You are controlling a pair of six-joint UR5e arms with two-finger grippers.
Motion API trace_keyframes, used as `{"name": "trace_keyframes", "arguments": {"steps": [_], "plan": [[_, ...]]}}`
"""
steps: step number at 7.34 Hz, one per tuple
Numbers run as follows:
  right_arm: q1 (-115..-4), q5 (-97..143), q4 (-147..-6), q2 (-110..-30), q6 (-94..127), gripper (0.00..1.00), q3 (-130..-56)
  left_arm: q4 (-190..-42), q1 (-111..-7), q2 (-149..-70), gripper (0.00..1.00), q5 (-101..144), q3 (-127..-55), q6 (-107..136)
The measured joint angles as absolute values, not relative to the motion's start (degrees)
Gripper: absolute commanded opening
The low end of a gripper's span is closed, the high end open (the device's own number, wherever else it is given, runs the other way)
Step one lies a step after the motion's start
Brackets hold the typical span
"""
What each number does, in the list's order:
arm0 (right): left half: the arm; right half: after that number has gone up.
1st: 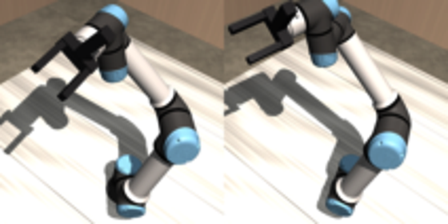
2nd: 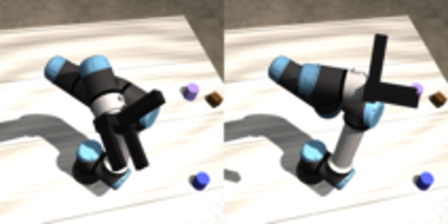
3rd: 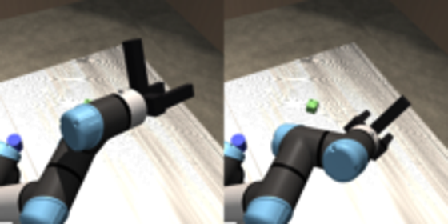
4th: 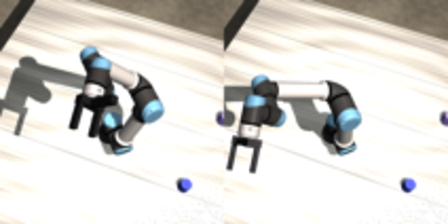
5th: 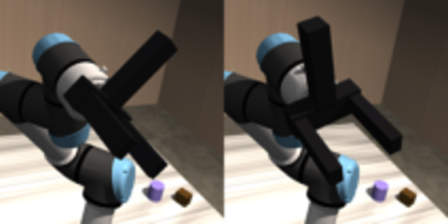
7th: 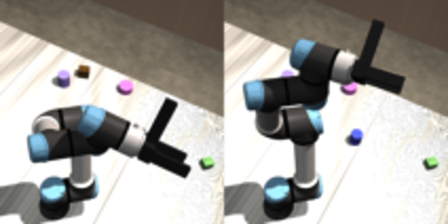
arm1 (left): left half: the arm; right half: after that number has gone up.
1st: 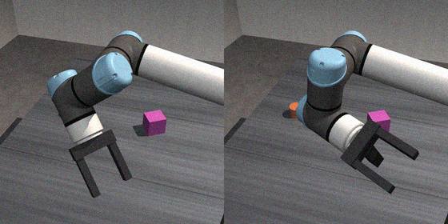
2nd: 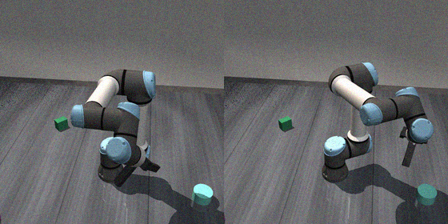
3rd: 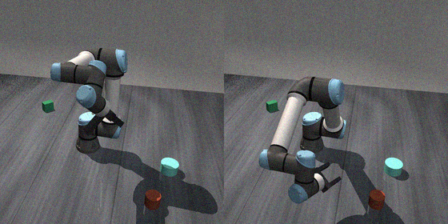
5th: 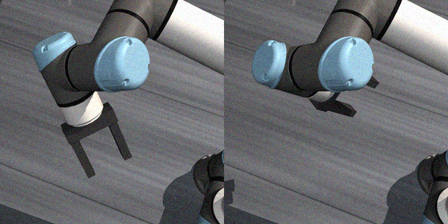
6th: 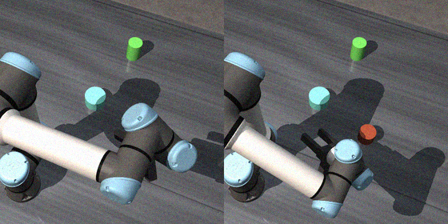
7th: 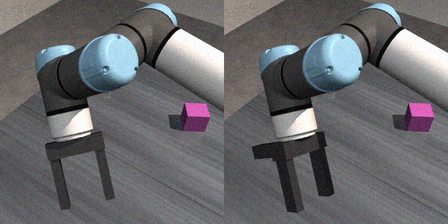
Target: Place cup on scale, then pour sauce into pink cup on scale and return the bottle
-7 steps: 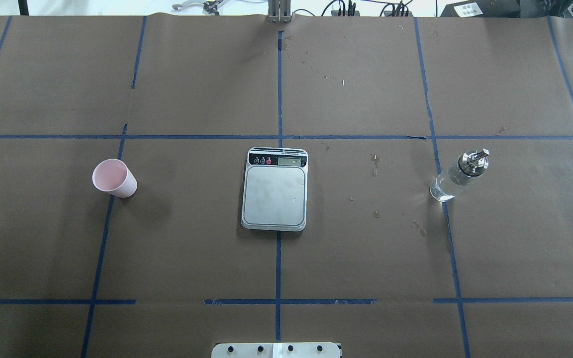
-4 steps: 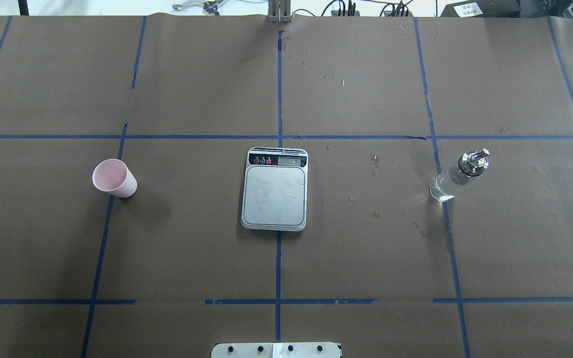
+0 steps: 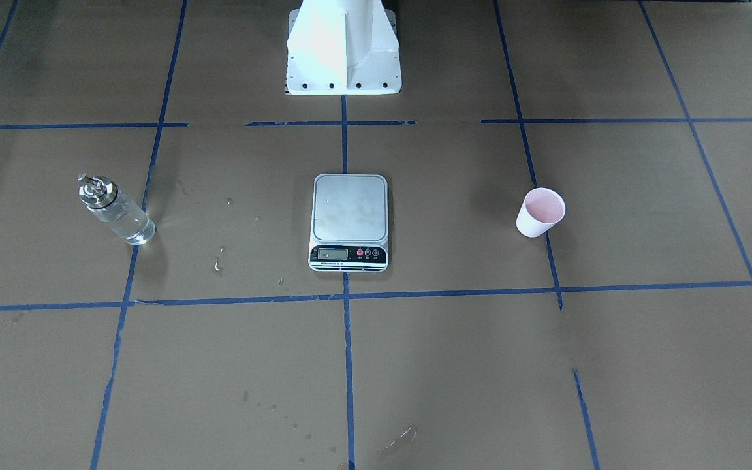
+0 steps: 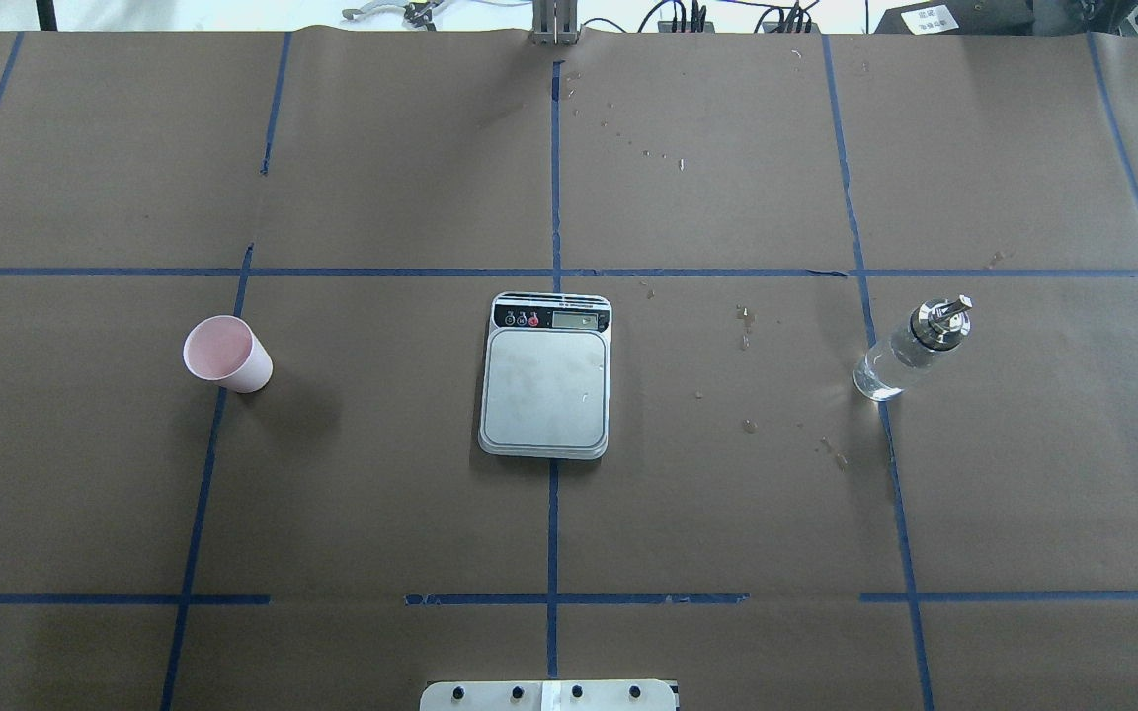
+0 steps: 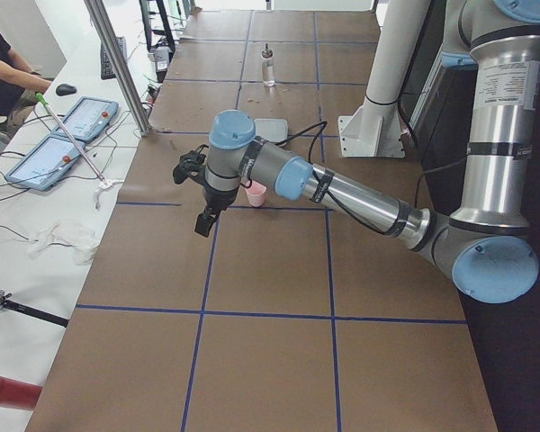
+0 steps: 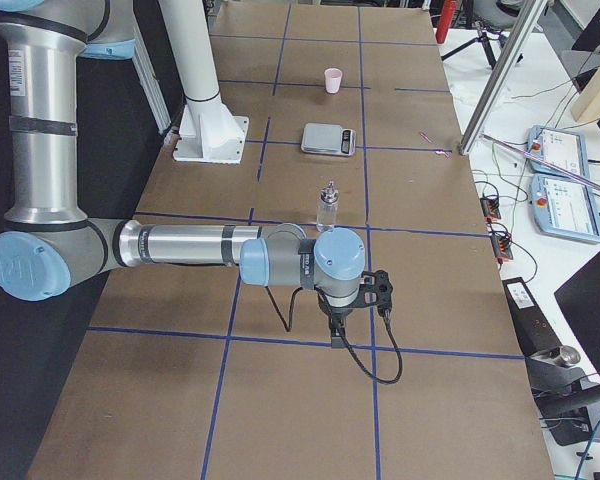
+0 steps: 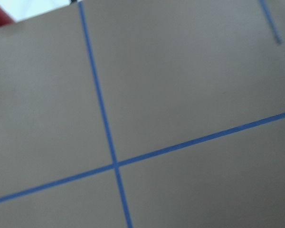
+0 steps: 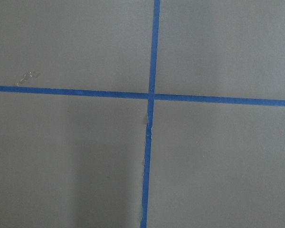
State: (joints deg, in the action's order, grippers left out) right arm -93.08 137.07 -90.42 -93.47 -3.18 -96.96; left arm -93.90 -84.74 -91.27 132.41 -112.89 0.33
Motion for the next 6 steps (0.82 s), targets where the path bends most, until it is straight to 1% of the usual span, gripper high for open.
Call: {"name": "trace_keyframes", "arguments": {"steps": [2, 3, 6], "plan": [[-93.06, 136.50, -90.51, -93.58, -3.30, 1.00, -99.02, -94.46, -80.90, -92.05, 1.00, 133.86, -114.20, 3.35], [-92.99, 136.55, -90.51, -94.06, -3.29, 1.00, -99.37, -95.35, -76.85, -92.66, 1.00, 134.50, -114.37, 10.33], [-91.37, 136.63, -90.49, -93.99, -2.11, 1.00, -99.74, -101.60, -64.49, -94.18, 1.00, 131.28, -114.03, 41.71]]}}
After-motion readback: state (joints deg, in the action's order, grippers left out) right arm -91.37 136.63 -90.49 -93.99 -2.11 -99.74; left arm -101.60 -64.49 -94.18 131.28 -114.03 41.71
